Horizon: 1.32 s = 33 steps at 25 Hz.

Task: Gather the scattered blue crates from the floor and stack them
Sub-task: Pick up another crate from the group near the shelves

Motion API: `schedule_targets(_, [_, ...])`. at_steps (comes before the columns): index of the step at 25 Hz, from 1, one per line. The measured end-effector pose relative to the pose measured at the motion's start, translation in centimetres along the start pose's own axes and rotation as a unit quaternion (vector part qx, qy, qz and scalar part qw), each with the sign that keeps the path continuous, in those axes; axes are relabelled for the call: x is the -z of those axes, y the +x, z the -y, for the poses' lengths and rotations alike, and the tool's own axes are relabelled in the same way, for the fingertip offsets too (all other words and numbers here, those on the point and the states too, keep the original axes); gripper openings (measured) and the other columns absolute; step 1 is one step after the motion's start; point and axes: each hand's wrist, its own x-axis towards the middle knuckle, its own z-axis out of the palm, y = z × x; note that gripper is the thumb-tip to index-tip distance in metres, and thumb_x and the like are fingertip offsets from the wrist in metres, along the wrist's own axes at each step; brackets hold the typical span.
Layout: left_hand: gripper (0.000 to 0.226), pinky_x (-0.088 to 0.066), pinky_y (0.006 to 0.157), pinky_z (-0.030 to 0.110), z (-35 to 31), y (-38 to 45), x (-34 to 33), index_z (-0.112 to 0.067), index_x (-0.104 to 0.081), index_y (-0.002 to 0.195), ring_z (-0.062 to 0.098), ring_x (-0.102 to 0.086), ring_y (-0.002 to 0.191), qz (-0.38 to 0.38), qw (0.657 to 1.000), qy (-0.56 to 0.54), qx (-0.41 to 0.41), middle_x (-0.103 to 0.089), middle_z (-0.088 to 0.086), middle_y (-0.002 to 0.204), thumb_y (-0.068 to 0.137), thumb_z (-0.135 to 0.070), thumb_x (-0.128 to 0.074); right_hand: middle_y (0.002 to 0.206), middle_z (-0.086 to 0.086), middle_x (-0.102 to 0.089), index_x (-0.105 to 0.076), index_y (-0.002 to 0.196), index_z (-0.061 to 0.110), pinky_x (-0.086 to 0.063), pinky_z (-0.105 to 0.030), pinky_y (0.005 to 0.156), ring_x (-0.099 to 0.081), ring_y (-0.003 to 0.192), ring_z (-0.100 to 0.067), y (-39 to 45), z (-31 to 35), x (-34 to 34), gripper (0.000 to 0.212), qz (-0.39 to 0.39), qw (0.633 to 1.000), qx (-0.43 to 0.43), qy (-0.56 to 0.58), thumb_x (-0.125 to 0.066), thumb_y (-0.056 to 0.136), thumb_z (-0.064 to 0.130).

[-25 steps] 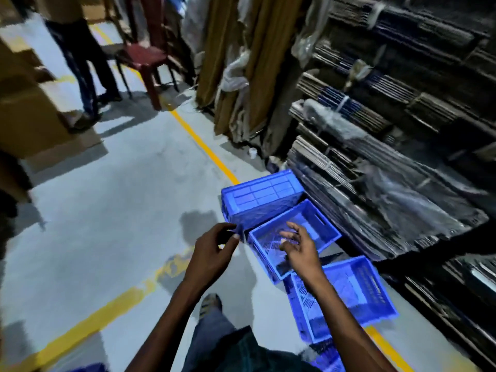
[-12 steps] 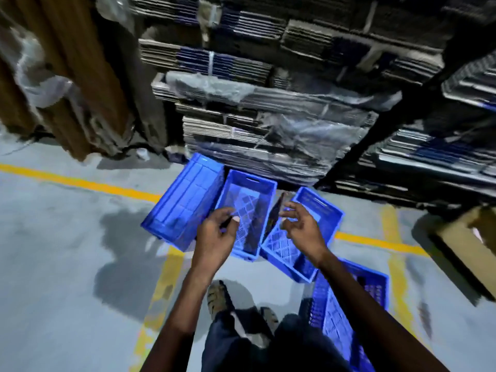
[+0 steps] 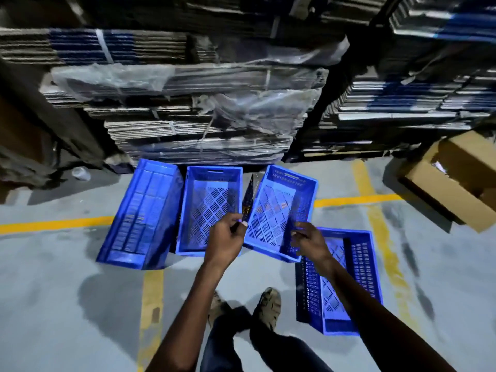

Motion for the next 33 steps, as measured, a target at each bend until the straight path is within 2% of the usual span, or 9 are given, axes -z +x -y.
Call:
schedule_targets(5, [0.027, -0.049, 0.08, 0.027, 6.2, 7.3, -9.1, -0.008, -0.066, 0.12, 0.02, -0.065, 0.091, 0.023, 0.999, 0.028, 0.037, -0.071, 0.007, 0.101, 0.094, -0.016, -0.06, 0.077, -0.007, -0.06, -0.059, 0.101, 0.028, -0.044, -0.031, 0.056, -0.059, 0.064, -0.023, 8.8, -11.8, -2.1, 0.024, -0.016, 0.998, -0.051, -0.027, -0.062, 0.088, 0.007])
schedule_targets(8, [0.024, -0.045, 0.071, 0.024, 14.2, 12.0, -16.2, -0.007, -0.068, 0.114, 0.026, -0.067, 0.087, 0.031, 0.995, 0.035, 0.087, -0.07, 0.01, 0.091, 0.092, -0.014, -0.061, 0.102, -0.013, -0.069, -0.063, 0.116, 0.01, -0.046, -0.034, 0.084, -0.066, 0.1, -0.033, 16.5, -21.2, -4.9, 0.033, -0.002, 0.985, -0.032, -0.167, -0.068, 0.084, 0.016])
schedule_targets(11, [0.022, -0.049, 0.076, 0.025, 22.5, 15.1, -21.5, -0.004, -0.071, 0.108, 0.028, -0.068, 0.09, 0.034, 0.989, 0.042, 0.135, -0.072, 0.014, 0.096, 0.089, -0.013, -0.066, 0.124, -0.018, -0.061, -0.055, 0.128, 0.008, -0.043, -0.038, 0.092, -0.057, 0.117, -0.037, 22.3, -26.9, -7.5, 0.048, 0.049, 0.942, -0.001, -0.331, -0.064, 0.085, 0.029])
schedule_targets(14, [0.032, -0.055, 0.089, 0.043, 31.4, 17.9, -25.0, -0.005, -0.074, 0.102, 0.033, -0.071, 0.095, 0.021, 0.985, 0.046, 0.167, -0.074, 0.021, 0.099, 0.078, -0.025, -0.065, 0.14, -0.013, -0.05, -0.041, 0.141, 0.016, -0.036, -0.045, 0.104, -0.046, 0.13, -0.034, 27.9, -31.6, -9.9, 0.066, 0.078, 0.889, 0.042, -0.45, -0.065, 0.084, 0.039])
schedule_targets(18, [0.015, -0.053, 0.086, 0.037, 37.7, 19.7, -25.8, -0.008, -0.074, 0.096, 0.021, -0.067, 0.083, -0.006, 0.98, 0.073, 0.187, -0.074, 0.016, 0.092, 0.085, -0.014, -0.066, 0.138, -0.013, -0.052, -0.038, 0.144, 0.018, -0.042, -0.044, 0.1, -0.052, 0.125, -0.035, 32.8, -35.7, -11.6, 0.056, 0.188, 0.809, 0.034, -0.557, -0.054, 0.093, 0.034])
schedule_targets(21, [0.01, -0.054, 0.082, 0.041, 37.8, 20.2, -24.6, -0.008, -0.073, 0.086, 0.021, -0.062, 0.075, -0.014, 0.981, 0.082, 0.177, -0.067, 0.012, 0.077, 0.085, -0.013, -0.064, 0.123, -0.017, -0.056, -0.047, 0.134, 0.012, -0.048, -0.046, 0.091, -0.057, 0.112, -0.04, 33.5, -35.9, -11.1, 0.039, 0.191, 0.775, 0.062, -0.599, -0.038, 0.096, 0.013])
schedule_targets(24, [0.024, -0.053, 0.08, 0.039, 35.7, 20.2, -23.4, -0.004, -0.073, 0.091, 0.026, -0.065, 0.077, -0.03, 0.978, 0.086, 0.187, -0.07, 0.015, 0.081, 0.081, -0.024, -0.063, 0.098, -0.026, -0.062, -0.059, 0.109, 0.0, -0.053, -0.05, 0.076, -0.064, 0.089, -0.045, 32.3, -34.6, -9.9, 0.028, 0.179, 0.769, 0.158, -0.593, -0.039, 0.09, 0.006])
schedule_targets(29, [0.022, -0.051, 0.088, 0.035, 30.1, 17.6, -21.8, -0.005, -0.073, 0.106, 0.029, -0.07, 0.097, -0.016, 0.976, 0.073, 0.202, -0.074, 0.02, 0.1, 0.088, -0.016, -0.068, 0.115, -0.015, -0.066, -0.064, 0.11, 0.014, -0.05, -0.037, 0.085, -0.064, 0.105, -0.034, 29.7, -25.4, -7.0, 0.039, 0.171, 0.746, 0.112, -0.634, -0.049, 0.087, 0.042])
schedule_targets(33, [0.021, -0.048, 0.091, 0.032, 25.0, 14.5, -20.2, -0.001, -0.072, 0.105, 0.028, -0.068, 0.105, -0.007, 0.974, 0.041, 0.221, -0.073, 0.018, 0.106, 0.089, -0.014, -0.068, 0.115, -0.011, -0.068, -0.063, 0.107, 0.017, -0.048, -0.037, 0.084, -0.065, 0.106, -0.033, 27.1, -17.6, -3.8, 0.058, 0.118, 0.77, 0.099, -0.619, -0.049, 0.081, 0.068])
